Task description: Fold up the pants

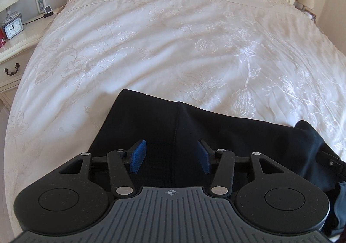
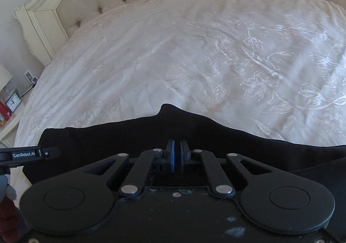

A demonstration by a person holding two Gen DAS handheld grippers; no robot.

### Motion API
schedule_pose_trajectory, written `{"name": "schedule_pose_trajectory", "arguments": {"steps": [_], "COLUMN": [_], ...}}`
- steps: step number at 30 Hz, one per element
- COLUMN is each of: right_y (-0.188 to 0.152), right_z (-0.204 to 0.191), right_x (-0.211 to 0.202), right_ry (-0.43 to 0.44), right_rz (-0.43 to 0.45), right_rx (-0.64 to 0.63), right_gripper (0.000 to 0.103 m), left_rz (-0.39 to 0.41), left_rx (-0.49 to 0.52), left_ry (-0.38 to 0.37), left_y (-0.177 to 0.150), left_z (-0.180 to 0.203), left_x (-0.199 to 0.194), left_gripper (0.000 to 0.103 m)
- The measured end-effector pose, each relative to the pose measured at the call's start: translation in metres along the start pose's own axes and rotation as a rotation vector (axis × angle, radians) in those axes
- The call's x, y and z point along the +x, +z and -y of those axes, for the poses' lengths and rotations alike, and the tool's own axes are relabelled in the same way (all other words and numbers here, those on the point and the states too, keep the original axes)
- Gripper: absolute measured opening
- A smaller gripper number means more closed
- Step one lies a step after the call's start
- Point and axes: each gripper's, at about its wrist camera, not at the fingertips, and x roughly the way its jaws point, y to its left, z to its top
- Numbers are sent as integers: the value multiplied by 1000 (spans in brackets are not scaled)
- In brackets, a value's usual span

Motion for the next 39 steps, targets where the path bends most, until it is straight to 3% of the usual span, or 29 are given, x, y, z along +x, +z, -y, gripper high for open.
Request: {"name": "schedule_pose_trajectory", "arguments": {"steps": [4, 7, 12, 16, 18, 21, 25, 30, 32, 34, 36, 38, 39], "right_y": [7, 4, 3, 2, 3, 5, 4, 3, 3, 4, 5, 7, 9], "right_z": [-8, -4, -1, 6, 9, 13, 15, 22, 22, 21, 21, 22, 22], "right_x": [37, 65, 73, 75, 75, 75, 73, 73, 72, 72, 70, 63, 57], "right_ry": [7, -21, -17, 7, 19, 26, 38, 61, 61, 59, 62, 75, 83], "right_rz": [-34, -121, -125, -128, -130, -135, -132, -133, -133, -132, -131, -131, -132], "right_rx": [18, 21, 7, 12, 33, 50, 53, 85, 84, 83, 80, 74, 71], "right_gripper": [8, 3, 0, 0, 0, 0, 0, 0, 0, 0, 0, 0, 4], "left_rz": [-13, -12, 31, 37, 6, -67, -118, -145, -147, -130, -70, -22, -15], "left_rx": [-74, -122, -201, -306, -319, -312, -286, -356, -389, -393, -392, -396, -420], "left_ry": [11, 14, 37, -4, 1, -21, 3, -14, -8, 22, 24, 10, -39], "left_y": [3, 4, 2, -6, -9, -19, -32, -34, -33, -33, -34, -33, -34], "left_z": [-24, -38, -58, -76, -78, -78, -75, -79, -77, -70, -65, -66, -70], "left_x": [4, 6, -1, -11, -11, -4, 6, 23, 32, 36, 35, 28, 27], "left_gripper": [55, 56, 58, 62, 71, 72, 73, 90, 102, 102, 86, 44, 35]}}
